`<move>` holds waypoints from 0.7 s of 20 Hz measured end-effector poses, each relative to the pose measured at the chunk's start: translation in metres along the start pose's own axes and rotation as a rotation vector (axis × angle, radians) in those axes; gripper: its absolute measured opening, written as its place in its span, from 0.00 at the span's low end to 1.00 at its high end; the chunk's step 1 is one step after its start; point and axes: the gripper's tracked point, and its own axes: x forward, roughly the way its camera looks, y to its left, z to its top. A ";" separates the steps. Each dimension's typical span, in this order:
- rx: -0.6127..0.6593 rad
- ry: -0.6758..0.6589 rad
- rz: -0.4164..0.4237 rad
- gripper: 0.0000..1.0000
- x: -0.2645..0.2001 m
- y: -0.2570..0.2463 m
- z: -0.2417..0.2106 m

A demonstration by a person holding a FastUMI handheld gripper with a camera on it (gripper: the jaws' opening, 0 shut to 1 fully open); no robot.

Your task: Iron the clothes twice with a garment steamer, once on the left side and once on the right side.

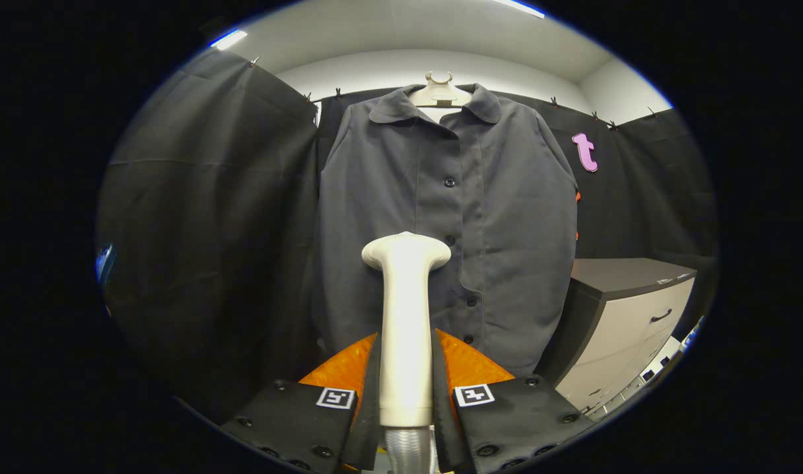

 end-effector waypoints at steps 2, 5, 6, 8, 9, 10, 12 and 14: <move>-0.005 0.016 0.001 0.41 -0.002 0.001 -0.010; -0.006 0.033 0.007 0.41 -0.004 0.003 -0.018; -0.006 0.040 0.007 0.41 -0.005 0.003 -0.021; -0.008 0.051 0.007 0.41 -0.005 0.003 -0.027; -0.010 0.056 0.006 0.41 -0.005 0.004 -0.028; -0.013 0.061 0.005 0.41 -0.005 0.005 -0.032; -0.014 0.069 0.001 0.41 -0.006 0.005 -0.035; -0.015 0.071 0.000 0.41 -0.005 0.006 -0.034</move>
